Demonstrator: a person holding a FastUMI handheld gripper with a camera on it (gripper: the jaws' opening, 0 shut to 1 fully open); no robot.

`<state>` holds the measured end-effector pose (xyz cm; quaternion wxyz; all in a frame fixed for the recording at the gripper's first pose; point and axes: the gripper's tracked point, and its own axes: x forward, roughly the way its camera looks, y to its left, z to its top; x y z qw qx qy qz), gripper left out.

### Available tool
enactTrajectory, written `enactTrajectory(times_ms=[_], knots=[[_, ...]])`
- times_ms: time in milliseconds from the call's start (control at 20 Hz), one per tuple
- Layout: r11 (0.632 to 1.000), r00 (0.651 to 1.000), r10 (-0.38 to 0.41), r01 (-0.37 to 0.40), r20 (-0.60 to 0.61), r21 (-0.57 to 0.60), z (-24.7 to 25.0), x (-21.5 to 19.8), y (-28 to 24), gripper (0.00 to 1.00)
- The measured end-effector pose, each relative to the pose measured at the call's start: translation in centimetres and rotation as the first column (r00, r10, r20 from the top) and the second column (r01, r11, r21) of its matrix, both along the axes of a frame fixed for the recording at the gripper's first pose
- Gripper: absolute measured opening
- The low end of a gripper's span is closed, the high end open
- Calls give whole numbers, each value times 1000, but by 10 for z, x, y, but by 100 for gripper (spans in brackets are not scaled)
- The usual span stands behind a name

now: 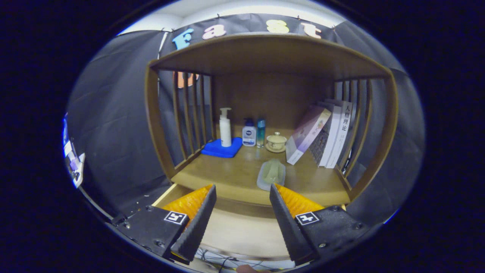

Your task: Pull open the drawer, take out the items inside it, and place them on the countertop above the cabinet.

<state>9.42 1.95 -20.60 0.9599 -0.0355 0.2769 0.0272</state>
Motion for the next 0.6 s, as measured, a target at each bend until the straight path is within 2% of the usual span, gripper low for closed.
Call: enactTrajectory(times_ms=[300,350,450,600], knots=[[999,991,-9,14,131,-35,-9,-61,0,93],[999,989,-15,21,144,-39,-14,-70,-1,93],[999,987,-12,19,162,-41,-27,-88,3,100],[998,983,3,9,182,-68,-51,-114,8,100]])
